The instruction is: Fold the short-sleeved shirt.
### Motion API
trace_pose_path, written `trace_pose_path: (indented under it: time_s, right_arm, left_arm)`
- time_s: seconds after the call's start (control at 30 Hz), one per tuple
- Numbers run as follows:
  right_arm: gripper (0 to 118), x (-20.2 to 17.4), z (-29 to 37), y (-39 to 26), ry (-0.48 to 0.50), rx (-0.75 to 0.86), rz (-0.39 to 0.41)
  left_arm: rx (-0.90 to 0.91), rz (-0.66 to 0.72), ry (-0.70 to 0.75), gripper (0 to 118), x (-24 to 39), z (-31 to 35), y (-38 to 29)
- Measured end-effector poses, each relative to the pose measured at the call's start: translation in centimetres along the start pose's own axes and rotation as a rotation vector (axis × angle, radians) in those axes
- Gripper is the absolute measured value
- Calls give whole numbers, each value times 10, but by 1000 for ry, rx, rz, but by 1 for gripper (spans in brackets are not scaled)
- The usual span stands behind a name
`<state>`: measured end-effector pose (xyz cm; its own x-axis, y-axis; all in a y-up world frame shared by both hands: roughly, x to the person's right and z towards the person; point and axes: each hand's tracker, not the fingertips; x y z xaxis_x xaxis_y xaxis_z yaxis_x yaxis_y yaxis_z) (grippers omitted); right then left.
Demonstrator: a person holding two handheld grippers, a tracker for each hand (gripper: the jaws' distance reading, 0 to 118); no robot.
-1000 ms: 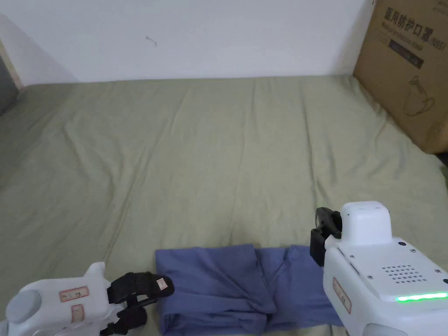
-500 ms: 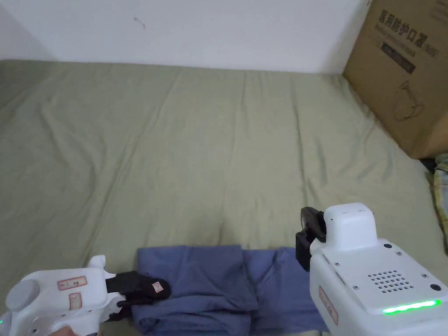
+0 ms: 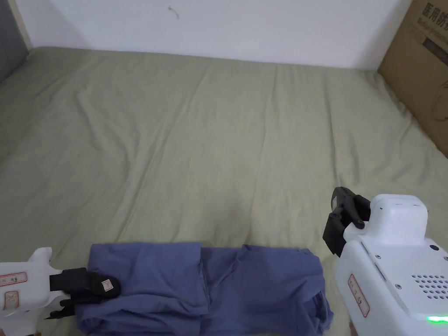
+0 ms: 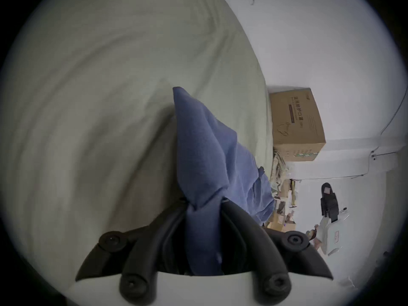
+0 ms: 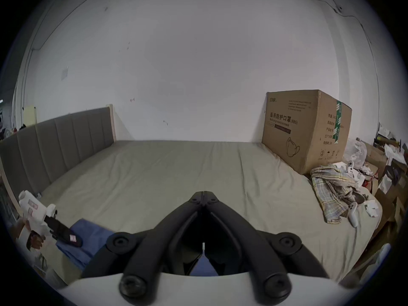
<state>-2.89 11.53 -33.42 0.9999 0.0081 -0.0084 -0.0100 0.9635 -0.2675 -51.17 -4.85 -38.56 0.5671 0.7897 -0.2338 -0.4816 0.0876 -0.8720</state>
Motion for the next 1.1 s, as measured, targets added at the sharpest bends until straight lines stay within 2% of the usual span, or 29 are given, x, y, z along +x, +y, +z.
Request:
trace_pose_path:
  time_s: [0.17,0.33,0.53,0.77,0.9,1.0,1.03,1.07,1.1]
  right_arm:
    - [0,-2,4,-1,-2,36,-13]
    - [0,4,10,-2,4,40,-11]
    - [0,20,12,-6,12,21,-23]
    - [0,47,23,-17,-19,29,-2]
    - [0,67,28,-22,-49,21,-30]
    - [0,79,30,-27,-80,20,-17]
    - [0,82,31,-29,-89,19,-15]
    - [0,86,31,-30,-93,13,-21]
    - [0,90,32,-31,-93,7,-29]
  left_arm:
    - [23,-10,31,12,23,9,-15]
    - [41,-105,128,12,63,13,-13]
    - [72,-258,147,12,164,5,-25]
    - [-59,-481,111,13,264,-79,-59]
    - [-184,-525,144,13,293,-146,-84]
    - [-252,-605,177,14,305,-192,-103]
    - [-285,-602,176,18,306,-205,-107]
    - [-325,-580,160,33,306,-216,-110]
    - [-345,-564,154,54,306,-223,-113]
